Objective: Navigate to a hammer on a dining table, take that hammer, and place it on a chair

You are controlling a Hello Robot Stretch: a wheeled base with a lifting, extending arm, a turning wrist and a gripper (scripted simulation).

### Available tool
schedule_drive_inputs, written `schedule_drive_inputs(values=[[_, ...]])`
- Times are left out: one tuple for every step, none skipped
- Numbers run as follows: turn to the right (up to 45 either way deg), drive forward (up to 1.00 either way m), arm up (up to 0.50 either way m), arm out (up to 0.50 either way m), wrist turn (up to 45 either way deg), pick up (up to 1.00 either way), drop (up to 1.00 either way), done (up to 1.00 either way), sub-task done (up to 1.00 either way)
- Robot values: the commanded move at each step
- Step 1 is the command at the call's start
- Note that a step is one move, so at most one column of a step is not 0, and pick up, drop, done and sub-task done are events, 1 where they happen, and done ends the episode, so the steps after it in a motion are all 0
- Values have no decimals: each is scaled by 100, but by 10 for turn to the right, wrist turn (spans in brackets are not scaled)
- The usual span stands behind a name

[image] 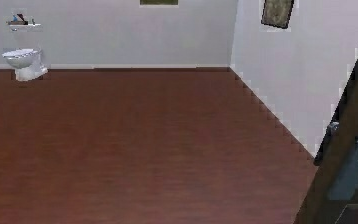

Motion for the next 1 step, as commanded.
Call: schedule_drive_inputs(values=[[-30,0,0,0,0,0,0,0,0]])
